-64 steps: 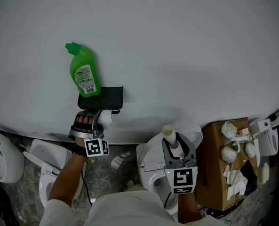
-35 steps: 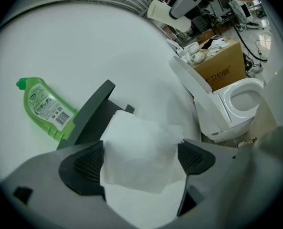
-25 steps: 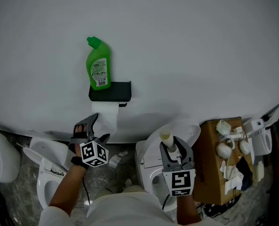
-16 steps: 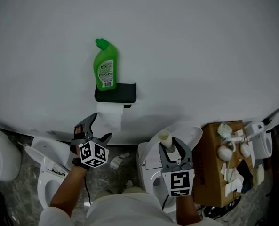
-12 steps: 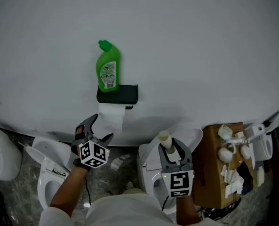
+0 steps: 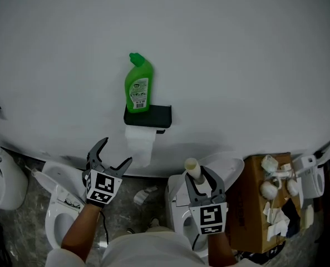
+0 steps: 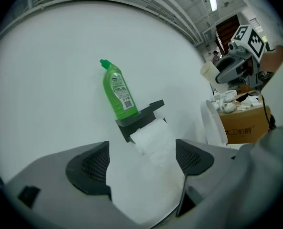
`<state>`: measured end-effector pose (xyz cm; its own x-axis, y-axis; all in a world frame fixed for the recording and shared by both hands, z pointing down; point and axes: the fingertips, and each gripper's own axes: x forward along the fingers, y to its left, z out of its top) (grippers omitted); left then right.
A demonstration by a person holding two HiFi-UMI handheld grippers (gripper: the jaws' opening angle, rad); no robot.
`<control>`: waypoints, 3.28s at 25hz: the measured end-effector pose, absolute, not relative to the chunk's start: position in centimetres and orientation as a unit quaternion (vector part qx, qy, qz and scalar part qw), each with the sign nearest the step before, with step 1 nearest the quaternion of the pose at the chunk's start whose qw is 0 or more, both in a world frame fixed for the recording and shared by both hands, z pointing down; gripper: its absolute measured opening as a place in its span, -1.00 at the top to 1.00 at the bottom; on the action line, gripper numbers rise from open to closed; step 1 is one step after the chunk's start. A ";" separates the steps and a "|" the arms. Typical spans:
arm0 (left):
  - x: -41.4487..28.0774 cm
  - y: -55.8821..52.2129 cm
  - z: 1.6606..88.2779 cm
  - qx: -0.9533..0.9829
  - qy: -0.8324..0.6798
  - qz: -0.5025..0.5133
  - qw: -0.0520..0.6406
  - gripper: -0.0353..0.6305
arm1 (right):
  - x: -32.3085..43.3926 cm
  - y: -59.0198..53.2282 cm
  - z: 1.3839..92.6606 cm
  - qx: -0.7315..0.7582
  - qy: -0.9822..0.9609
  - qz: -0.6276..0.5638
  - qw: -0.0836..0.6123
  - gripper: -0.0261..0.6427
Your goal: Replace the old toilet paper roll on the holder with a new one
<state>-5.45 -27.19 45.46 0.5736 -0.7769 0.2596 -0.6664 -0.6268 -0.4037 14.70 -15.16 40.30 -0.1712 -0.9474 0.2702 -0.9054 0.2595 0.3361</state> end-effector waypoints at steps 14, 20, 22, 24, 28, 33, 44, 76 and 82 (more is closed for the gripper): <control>-15.8 -22.3 40.9 -0.858 0.498 -0.104 0.074 0.77 | 10.5 -17.1 40.1 0.562 -0.806 -0.031 0.185 0.39; -21.5 -19.8 38.5 -0.833 0.550 -0.032 0.044 0.88 | 10.8 -17.8 39.6 0.564 -0.812 -0.002 0.150 0.39; -23.2 -19.0 37.9 -0.825 0.564 -0.014 0.037 0.88 | 11.2 -18.0 39.4 0.569 -0.810 0.004 0.143 0.39; -24.6 -18.2 37.4 -0.816 0.577 0.000 0.032 0.88 | 11.7 -18.1 39.2 0.576 -0.806 0.005 0.139 0.39; -26.6 -16.8 37.3 -0.801 0.598 0.015 0.021 0.88 | 13.1 -18.3 38.5 0.594 -0.794 0.007 0.128 0.38; -28.0 -15.3 38.0 -0.791 0.612 0.020 0.007 0.88 | 14.8 -18.0 37.7 0.617 -0.778 0.010 0.117 0.38; -27.7 -17.2 36.7 -0.798 0.600 0.046 0.026 0.88 | 15.7 -17.9 37.3 0.637 -0.763 0.014 0.108 0.38; -26.9 -19.2 36.8 -0.813 0.579 0.053 0.021 0.88 | 13.1 -19.6 38.0 0.619 -0.776 0.014 0.119 0.39; -26.1 -19.4 36.6 -0.815 0.576 0.054 0.025 0.88 | 13.2 -19.9 37.9 0.616 -0.779 0.012 0.117 0.39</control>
<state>-26.14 -19.44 36.56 0.3301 -0.9367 -0.1162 -0.9420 -0.3347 0.0221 13.22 -19.93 37.92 -0.2128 -0.9570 0.1971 -0.9626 0.2399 0.1256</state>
